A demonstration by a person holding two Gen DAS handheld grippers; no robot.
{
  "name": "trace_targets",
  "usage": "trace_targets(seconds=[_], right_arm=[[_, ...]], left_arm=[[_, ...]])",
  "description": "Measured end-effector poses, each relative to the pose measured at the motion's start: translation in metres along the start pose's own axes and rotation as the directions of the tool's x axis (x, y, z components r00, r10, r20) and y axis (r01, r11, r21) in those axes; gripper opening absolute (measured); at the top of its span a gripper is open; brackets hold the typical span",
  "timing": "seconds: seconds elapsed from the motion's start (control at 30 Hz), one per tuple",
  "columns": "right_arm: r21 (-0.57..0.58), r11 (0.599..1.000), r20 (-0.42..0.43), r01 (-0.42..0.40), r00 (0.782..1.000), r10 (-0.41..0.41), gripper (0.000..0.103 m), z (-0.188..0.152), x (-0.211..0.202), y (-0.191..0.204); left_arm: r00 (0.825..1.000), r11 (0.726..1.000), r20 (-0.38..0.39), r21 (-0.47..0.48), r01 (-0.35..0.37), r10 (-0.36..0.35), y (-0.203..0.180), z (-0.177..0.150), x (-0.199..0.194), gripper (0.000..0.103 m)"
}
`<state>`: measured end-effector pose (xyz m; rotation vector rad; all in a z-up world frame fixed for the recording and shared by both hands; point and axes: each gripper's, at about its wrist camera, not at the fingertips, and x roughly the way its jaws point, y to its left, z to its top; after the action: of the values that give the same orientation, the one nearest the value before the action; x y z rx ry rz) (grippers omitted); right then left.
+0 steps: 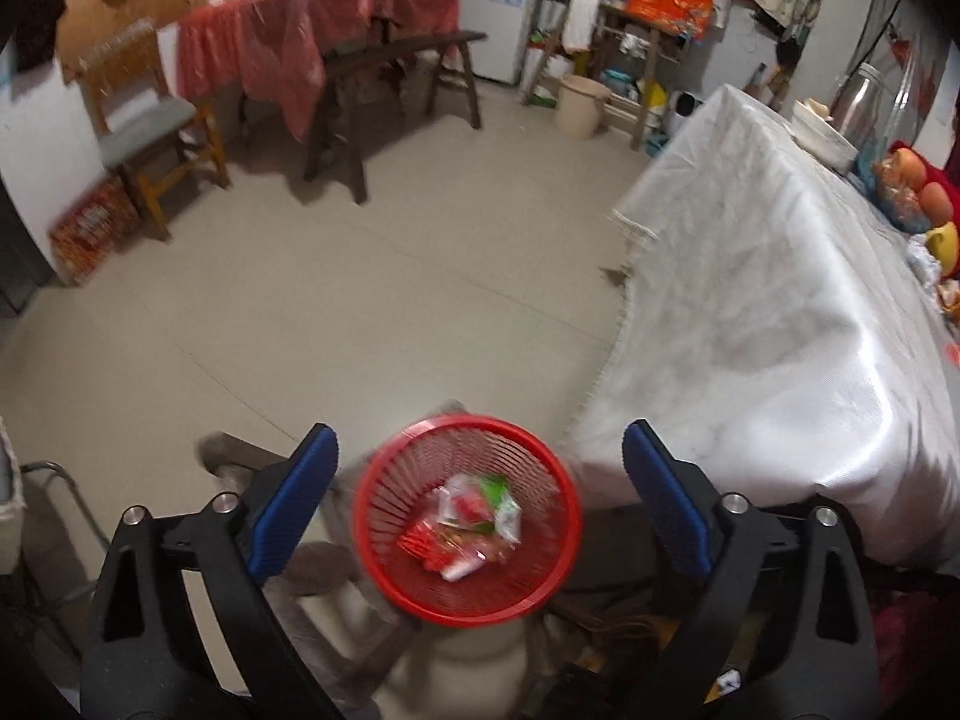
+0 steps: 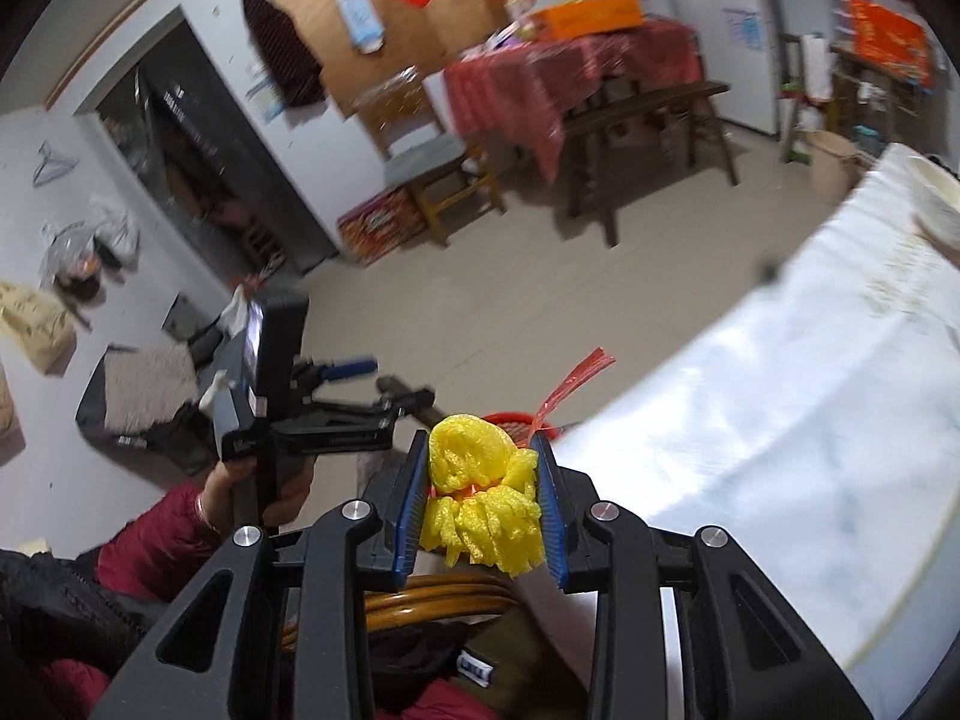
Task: Collect trash
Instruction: 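Open both grippers over the wastebasket and swing back toward the table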
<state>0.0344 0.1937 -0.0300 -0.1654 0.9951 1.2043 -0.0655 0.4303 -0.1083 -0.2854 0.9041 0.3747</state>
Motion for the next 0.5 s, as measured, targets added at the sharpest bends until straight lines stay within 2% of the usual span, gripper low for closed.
trace_targets(seconds=[0.13, 0.3, 0.37, 0.43, 0.5], right_arm=[[-0.032, 0.999, -0.063, -0.031, 0.998, 0.029, 0.033, 0.008, 0.032, 0.016], [-0.068, 0.996, -0.120, -0.061, 0.991, 0.052, 0.035, 0.025, 0.076, 0.042], [-0.082, 0.995, -0.110, -0.054, 0.993, 0.045, 0.043, 0.035, 0.093, 0.050], [-0.071, 0.996, -0.094, -0.053, 0.995, 0.046, 0.061, 0.040, 0.101, 0.051], [-0.055, 0.997, -0.076, -0.050, 0.996, 0.045, 0.062, 0.042, 0.104, 0.049]], left_arm=[[0.994, 0.996, 0.070, -0.007, -0.087, 0.087, 0.015, 0.007, -0.018, 0.096], [0.983, 0.990, 0.120, -0.055, -0.133, 0.139, 0.036, 0.018, -0.036, 0.096], [0.981, 0.987, 0.131, -0.089, -0.131, 0.142, 0.046, 0.021, -0.042, 0.096], [0.982, 0.985, 0.133, -0.128, -0.118, 0.135, 0.056, 0.023, -0.045, 0.096], [0.984, 0.983, 0.131, -0.149, -0.104, 0.124, 0.061, 0.024, -0.047, 0.096]])
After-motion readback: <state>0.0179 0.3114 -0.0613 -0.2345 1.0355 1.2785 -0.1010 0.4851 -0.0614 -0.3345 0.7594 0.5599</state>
